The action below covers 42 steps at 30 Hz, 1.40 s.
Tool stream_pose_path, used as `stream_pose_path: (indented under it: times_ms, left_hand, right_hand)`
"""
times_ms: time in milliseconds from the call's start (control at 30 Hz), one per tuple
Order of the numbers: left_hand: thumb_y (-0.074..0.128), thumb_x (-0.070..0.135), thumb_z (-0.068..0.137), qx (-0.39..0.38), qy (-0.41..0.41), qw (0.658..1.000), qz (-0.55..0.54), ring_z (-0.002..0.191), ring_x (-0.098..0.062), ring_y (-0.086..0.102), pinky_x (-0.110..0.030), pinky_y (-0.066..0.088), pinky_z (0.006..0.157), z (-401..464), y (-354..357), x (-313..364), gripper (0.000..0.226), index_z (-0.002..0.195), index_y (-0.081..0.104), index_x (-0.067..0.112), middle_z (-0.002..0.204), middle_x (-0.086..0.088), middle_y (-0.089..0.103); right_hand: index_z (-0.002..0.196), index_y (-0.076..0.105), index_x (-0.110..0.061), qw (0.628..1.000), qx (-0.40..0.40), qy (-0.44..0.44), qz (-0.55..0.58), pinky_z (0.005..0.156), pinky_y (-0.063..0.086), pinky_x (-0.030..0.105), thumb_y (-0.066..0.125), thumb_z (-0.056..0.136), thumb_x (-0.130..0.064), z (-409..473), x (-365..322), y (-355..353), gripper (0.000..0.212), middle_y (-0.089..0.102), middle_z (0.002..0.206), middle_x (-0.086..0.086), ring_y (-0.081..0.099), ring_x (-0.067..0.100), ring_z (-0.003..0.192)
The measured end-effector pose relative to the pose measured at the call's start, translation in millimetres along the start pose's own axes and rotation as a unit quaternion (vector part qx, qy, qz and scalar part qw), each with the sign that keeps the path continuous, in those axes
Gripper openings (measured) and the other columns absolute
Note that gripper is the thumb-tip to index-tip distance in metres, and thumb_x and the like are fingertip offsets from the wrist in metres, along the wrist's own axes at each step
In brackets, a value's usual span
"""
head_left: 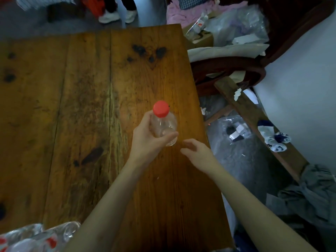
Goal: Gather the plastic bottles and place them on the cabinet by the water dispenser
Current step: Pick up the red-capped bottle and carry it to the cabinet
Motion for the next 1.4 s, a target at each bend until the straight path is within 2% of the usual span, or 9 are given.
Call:
stream_pose_path:
  times_ms: [133,267,367,567,700,833,1100,1233,1400]
  left_hand:
    - [0.092,0.033,0.068,-0.015,0.014,1.0,-0.006,0.113,0.0,0.063,-0.027,0.051,0.095,-1.3,-7.1,28.2,0.072,0.128,0.051,0.029,0.12,0.016,0.066]
    - [0.091,0.026,0.07,-0.08,0.038,0.996,0.004,0.113,0.001,0.064,-0.026,0.053,0.095,-15.4,-3.3,61.7,0.069,0.128,0.053,0.029,0.12,0.017,0.067]
    - [0.091,0.024,0.071,-0.116,0.06,0.991,0.006,0.115,-0.006,0.065,-0.034,0.056,0.095,-27.3,2.3,78.9,0.07,0.13,0.054,0.026,0.123,0.012,0.067]
    - [0.09,0.029,0.071,-0.152,0.106,0.982,0.045,0.115,-0.005,0.064,-0.019,0.054,0.09,-53.9,22.5,101.5,0.069,0.131,0.056,0.026,0.123,0.013,0.067]
    - [0.088,0.037,0.069,-0.166,0.126,0.977,0.048,0.118,-0.004,0.062,-0.033,0.052,0.102,-71.2,32.8,113.8,0.072,0.132,0.057,0.025,0.124,0.015,0.067]
    - [0.084,0.046,0.069,-0.192,0.146,0.969,0.046,0.12,-0.007,0.062,-0.042,0.052,0.103,-86.8,41.1,123.7,0.073,0.133,0.057,0.024,0.125,0.014,0.067]
    - [0.086,0.031,0.073,-0.286,0.212,0.934,0.033,0.116,-0.003,0.062,-0.023,0.052,0.095,-121.4,61.4,148.6,0.067,0.132,0.055,0.022,0.121,0.016,0.065]
    - [0.091,0.018,0.072,-0.339,0.23,0.912,0.011,0.112,-0.006,0.065,-0.03,0.057,0.094,-146.5,70.0,149.2,0.07,0.13,0.053,0.024,0.117,0.016,0.066]
    - [0.088,0.037,0.07,-0.426,0.292,0.856,0.026,0.105,-0.013,0.067,-0.039,0.058,0.091,-190.3,88.1,147.5,0.071,0.13,0.053,0.021,0.114,0.009,0.067]
  right_hand:
    - [0.138,0.052,-0.018,0.916,-0.089,0.131,0.369,0.101,0.05,0.047,0.055,0.098,-0.038,-14.1,16.1,1.7,0.045,0.058,0.135,0.006,0.059,0.022,0.119]
    - [0.137,0.053,-0.014,0.851,-0.141,0.125,0.49,0.101,0.05,0.051,0.042,0.102,-0.041,-32.3,11.7,-3.2,0.046,0.062,0.134,0.012,0.06,0.031,0.122]
    - [0.138,0.052,-0.011,0.829,-0.174,0.1,0.522,0.108,0.043,0.053,0.035,0.103,-0.044,-45.7,5.5,-7.8,0.051,0.063,0.134,0.015,0.058,0.032,0.126]
    - [0.137,0.054,-0.009,0.835,-0.178,0.075,0.515,0.106,0.046,0.049,0.036,0.103,-0.045,-72.4,10.1,-16.8,0.053,0.063,0.133,0.016,0.059,0.031,0.125]
    - [0.136,0.056,-0.012,0.834,-0.158,0.074,0.524,0.099,0.049,0.048,0.034,0.103,-0.045,-90.2,23.3,-22.3,0.052,0.064,0.133,0.014,0.058,0.032,0.126]
    - [0.131,0.062,-0.011,0.822,-0.134,0.059,0.55,0.106,0.045,0.052,0.039,0.101,-0.043,-115.3,31.6,-28.9,0.049,0.062,0.134,0.018,0.056,0.034,0.128]
    - [0.135,0.056,-0.012,0.803,-0.007,0.038,0.595,0.104,0.047,0.046,0.039,0.101,-0.042,-179.5,53.1,-35.5,0.048,0.064,0.132,0.017,0.059,0.032,0.125]
    - [0.135,0.054,-0.011,0.774,0.057,0.044,0.629,0.099,0.049,0.043,0.04,0.102,-0.043,-218.8,73.3,-21.4,0.048,0.065,0.128,0.019,0.064,0.031,0.118]
    - [0.138,0.052,-0.009,0.729,0.133,0.04,0.67,0.091,0.053,0.041,0.043,0.101,-0.04,-266.3,104.2,9.6,0.049,0.068,0.123,0.018,0.068,0.03,0.111]
Point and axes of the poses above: each hand's wrist, its own z-axis towards the middle knuckle, its own y-axis out of the palm, x = y × z, the point moved 6 cm from there along z, towards the middle knuckle
